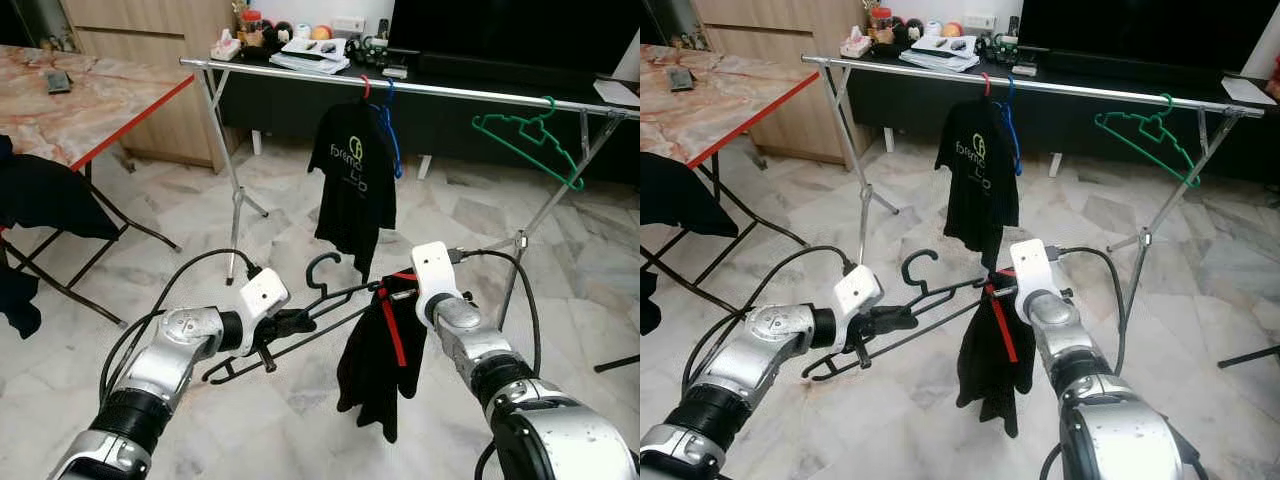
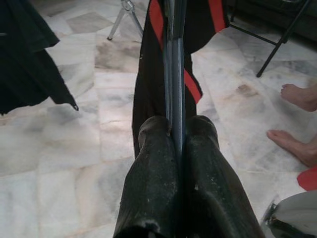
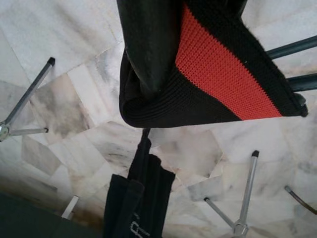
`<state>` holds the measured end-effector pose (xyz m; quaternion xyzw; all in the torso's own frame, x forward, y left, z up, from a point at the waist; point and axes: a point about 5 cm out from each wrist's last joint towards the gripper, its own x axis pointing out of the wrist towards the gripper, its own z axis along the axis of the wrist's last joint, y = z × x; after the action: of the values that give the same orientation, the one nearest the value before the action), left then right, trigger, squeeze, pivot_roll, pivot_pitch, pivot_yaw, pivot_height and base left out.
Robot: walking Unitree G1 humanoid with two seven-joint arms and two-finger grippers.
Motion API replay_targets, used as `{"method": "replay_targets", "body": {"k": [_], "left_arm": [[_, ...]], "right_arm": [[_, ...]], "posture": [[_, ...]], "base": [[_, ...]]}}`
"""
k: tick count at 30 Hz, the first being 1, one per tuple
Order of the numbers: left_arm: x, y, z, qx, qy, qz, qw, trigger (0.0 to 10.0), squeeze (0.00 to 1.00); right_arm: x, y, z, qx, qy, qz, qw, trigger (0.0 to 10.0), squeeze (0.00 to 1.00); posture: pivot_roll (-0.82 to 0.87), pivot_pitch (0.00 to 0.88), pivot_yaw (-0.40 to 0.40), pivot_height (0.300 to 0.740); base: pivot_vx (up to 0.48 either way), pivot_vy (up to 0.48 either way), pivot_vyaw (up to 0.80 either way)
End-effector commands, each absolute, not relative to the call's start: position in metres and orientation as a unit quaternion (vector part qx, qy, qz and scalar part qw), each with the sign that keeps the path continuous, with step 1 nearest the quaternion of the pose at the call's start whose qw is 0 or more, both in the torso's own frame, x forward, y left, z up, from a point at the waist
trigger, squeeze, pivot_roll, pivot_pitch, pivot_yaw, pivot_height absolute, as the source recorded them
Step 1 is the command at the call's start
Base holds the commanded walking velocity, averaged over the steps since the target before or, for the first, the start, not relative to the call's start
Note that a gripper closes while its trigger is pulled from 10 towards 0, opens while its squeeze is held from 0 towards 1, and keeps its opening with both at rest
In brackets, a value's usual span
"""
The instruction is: Hang hanger
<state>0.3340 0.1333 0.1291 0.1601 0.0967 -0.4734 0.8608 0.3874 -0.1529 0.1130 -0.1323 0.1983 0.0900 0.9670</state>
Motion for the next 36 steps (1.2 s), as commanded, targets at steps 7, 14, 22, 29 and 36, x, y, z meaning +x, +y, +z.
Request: {"method": "replay_targets", "body": {"k": [7, 14, 22, 29, 36], "left_arm": [[0.33, 0.129, 0.124, 0.164, 0.107, -0.48, 0.855, 10.0, 0.0], [0.327, 0.129, 0.114, 0.175, 0.132, -0.483, 0.848, 10.0, 0.0], [0.321, 0.13, 0.11, 0.169, 0.147, -0.503, 0.835, 10.0, 0.0], [0.319, 0.133, 0.108, 0.172, 0.152, -0.502, 0.834, 10.0, 0.0], [0.319, 0.134, 0.108, 0.166, 0.146, -0.501, 0.837, 10.0, 0.0]], "right_arm": [[0.398, -0.134, 0.142, -0.154, 0.149, 0.167, 0.962, 10.0, 0.0], [0.396, -0.136, 0.137, -0.242, 0.154, 0.187, 0.94, 10.0, 0.0], [0.396, -0.132, 0.144, -0.259, 0.134, 0.218, 0.931, 10.0, 0.0], [0.401, -0.143, 0.156, -0.32, 0.114, 0.203, 0.918, 10.0, 0.0], [0.398, -0.143, 0.154, -0.341, 0.113, 0.235, 0.903, 10.0, 0.0]], "posture": [[-0.03, 0.087, -0.047, 0.74], [-0.04, 0.091, -0.046, 0.74], [-0.04, 0.094, -0.043, 0.74], [-0.04, 0.094, -0.045, 0.74], [-0.04, 0.093, -0.044, 0.74]], "base": [[0.0, 0.0, 0.0], [0.0, 0.0, 0.0], [0.0, 0.0, 0.0], [0.0, 0.0, 0.0], [0.0, 0.0, 0.0]]}}
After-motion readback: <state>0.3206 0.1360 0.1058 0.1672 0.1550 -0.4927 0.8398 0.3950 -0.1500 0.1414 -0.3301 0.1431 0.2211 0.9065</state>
